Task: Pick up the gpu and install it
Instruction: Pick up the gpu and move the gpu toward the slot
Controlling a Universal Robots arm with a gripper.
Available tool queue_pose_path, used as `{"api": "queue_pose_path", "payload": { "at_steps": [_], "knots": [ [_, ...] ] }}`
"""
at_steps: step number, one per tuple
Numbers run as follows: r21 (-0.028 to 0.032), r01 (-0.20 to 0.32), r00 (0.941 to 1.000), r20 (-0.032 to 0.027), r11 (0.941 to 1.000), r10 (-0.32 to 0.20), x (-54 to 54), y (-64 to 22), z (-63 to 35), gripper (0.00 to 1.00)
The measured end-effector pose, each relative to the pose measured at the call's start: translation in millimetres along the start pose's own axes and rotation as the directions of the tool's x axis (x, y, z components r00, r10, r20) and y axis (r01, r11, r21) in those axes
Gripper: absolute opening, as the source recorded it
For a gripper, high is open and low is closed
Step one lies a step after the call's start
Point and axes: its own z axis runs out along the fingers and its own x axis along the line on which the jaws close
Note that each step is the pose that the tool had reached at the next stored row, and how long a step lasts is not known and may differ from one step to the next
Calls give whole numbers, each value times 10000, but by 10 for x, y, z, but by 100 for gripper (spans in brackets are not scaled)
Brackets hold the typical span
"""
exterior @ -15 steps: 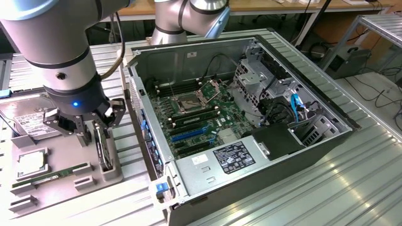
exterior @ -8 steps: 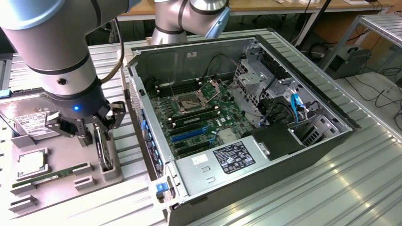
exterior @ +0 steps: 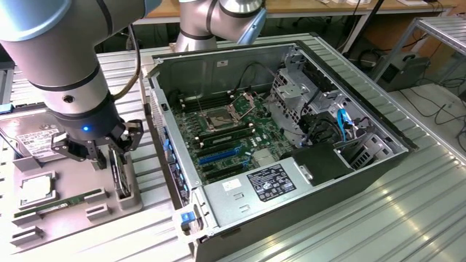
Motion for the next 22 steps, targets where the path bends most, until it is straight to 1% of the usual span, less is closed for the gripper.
{"api": "queue_pose_path", "payload": {
  "at_steps": [3, 5, 6, 12, 15, 18, 22],
  "knots": [
    [-6, 1, 10000, 53, 10000, -1, 4, 30, 24, 42],
    [-9, 3, 9999, 100, 10000, -3, 7, 29, 71, 42],
    [-11, 4, 9999, 109, 10000, -4, 7, 28, 88, 42],
    [-11, 3, 9999, 113, 10000, -3, 9, 27, 100, 42],
    [-10, 2, 9999, 112, 10000, -2, 8, 25, 65, 42],
    [-11, 3, 9999, 112, 10000, -3, 5, -1, 61, 42],
    [-11, 2, 9999, 113, 10000, -2, 5, -2, 61, 42]
  ]
}}
